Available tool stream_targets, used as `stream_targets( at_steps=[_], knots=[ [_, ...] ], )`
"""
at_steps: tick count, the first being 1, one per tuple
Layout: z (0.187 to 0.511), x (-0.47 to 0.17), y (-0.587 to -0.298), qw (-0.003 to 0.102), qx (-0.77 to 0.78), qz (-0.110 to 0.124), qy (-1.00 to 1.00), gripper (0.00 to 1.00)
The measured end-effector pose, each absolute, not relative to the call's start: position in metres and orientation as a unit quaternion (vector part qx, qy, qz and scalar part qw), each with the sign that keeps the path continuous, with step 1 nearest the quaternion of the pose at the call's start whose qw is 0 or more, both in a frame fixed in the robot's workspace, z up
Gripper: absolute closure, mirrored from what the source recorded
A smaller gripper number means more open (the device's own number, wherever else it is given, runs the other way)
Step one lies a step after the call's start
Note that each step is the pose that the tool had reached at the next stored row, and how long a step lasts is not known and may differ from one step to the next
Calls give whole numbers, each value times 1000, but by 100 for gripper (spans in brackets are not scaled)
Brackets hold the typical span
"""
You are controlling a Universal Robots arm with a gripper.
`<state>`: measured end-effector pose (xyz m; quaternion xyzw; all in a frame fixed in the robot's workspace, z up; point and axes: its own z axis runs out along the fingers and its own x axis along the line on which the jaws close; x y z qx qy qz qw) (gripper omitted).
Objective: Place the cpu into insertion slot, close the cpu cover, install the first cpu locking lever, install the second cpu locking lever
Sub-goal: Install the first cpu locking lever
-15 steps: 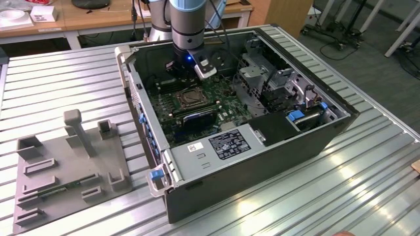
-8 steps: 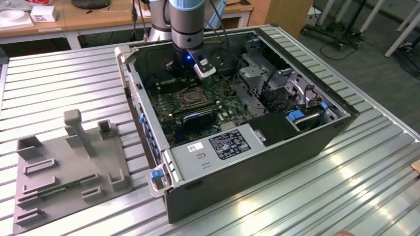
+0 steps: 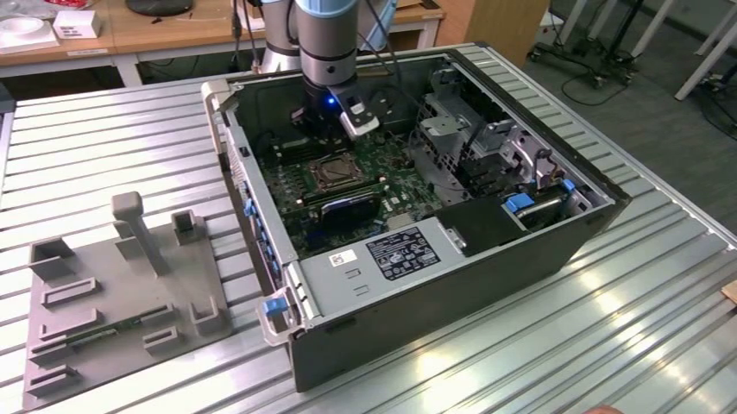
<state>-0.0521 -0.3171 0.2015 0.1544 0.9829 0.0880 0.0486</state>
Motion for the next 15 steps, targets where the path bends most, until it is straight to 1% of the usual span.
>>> stream_targets(
  at_steps=[4, 15],
  knots=[
    [201, -52, -317, 50, 154, 81, 983, 90],
    [197, -55, -315, 54, 153, 78, 984, 90]
  ],
)
